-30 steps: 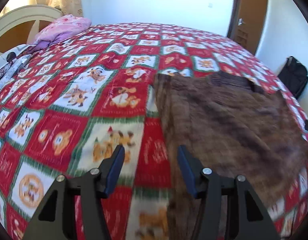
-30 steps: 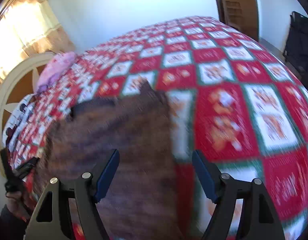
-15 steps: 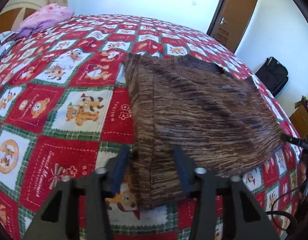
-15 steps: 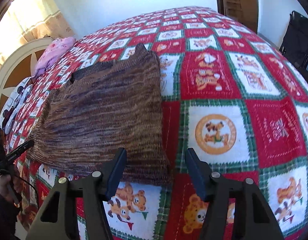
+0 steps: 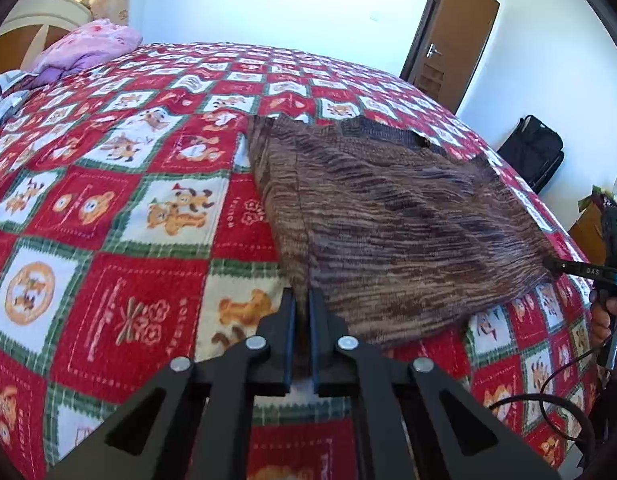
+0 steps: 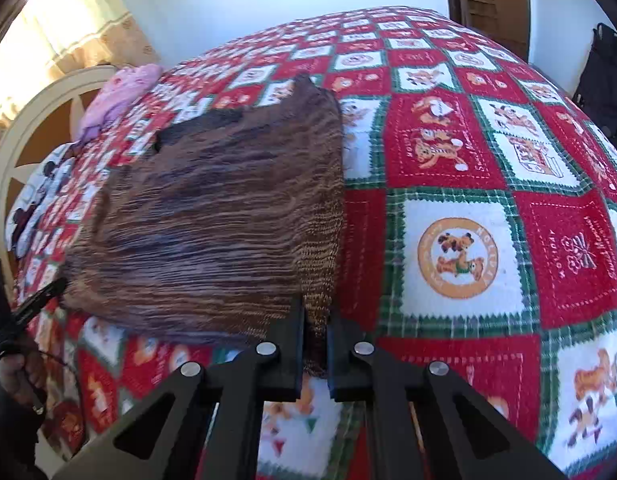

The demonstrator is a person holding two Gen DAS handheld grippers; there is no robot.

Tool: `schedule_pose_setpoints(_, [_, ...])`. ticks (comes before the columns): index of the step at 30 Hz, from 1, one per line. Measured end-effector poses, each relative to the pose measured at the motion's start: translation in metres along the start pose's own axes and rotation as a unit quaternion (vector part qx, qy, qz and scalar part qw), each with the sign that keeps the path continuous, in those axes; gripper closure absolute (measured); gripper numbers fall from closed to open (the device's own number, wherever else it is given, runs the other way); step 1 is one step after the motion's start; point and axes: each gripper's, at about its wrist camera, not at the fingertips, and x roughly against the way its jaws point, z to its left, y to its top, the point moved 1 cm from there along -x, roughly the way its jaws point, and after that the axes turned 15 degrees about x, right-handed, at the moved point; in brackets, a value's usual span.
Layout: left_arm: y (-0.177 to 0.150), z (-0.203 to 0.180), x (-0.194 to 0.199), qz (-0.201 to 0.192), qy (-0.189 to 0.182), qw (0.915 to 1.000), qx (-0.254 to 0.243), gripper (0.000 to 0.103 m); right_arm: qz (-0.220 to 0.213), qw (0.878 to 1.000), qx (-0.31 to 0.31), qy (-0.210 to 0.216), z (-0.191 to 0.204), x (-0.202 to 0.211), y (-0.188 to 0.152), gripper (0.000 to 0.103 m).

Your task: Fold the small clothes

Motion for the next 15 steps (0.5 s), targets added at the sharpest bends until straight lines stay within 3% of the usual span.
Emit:
schedule_pose_setpoints(5, [-0.010, 0.001, 0.000, 0.008, 0.000, 0.9999, -0.014, 0.098, 0.017, 1.000, 0.006, -0.018, -0.003, -0.006, -0.008, 0.096])
schedule_pose_setpoints(8, [-0.007, -0.004, 0.007, -0.017, 0.012, 0.9996, -0.021, 0.095, 0.011, 1.000, -0.004, -0.016, -0.007, -0.013, -0.008, 0.095])
schedule_pose_setpoints(9, [-0.004, -0.004, 0.011, -0.023, 0.012, 0.9996, -0.013, 0.085, 0.009, 1.000, -0.007, -0.015, -0.007, -0.013, -0.007, 0.095])
schedule_pose_setpoints(10, [0.000, -0.004, 0.015, -0.030, 0.004, 0.9995, -0.005, 0.066, 0.009, 1.000, -0.009, -0.014, -0.007, -0.013, -0.007, 0.092])
schedule_pose_setpoints(11, [0.004, -0.005, 0.019, -0.045, 0.000, 0.9990, 0.002, 0.053, 0.008, 1.000, -0.011, -0.012, -0.006, -0.012, -0.007, 0.090])
schedule_pose_setpoints(12, [0.006, -0.006, 0.021, -0.058, 0.002, 0.9983, 0.004, 0.036, 0.007, 1.000, -0.012, -0.011, -0.006, -0.012, -0.008, 0.082])
schedule_pose_setpoints(13, [0.009, -0.007, 0.022, -0.066, 0.001, 0.9978, 0.002, 0.036, 0.006, 1.000, -0.014, -0.008, -0.006, -0.012, -0.008, 0.072])
schedule_pose_setpoints(15, [0.014, -0.011, 0.014, -0.064, -0.002, 0.9980, -0.005, 0.036, -0.001, 1.000, -0.021, 0.000, -0.006, -0.008, -0.010, 0.062])
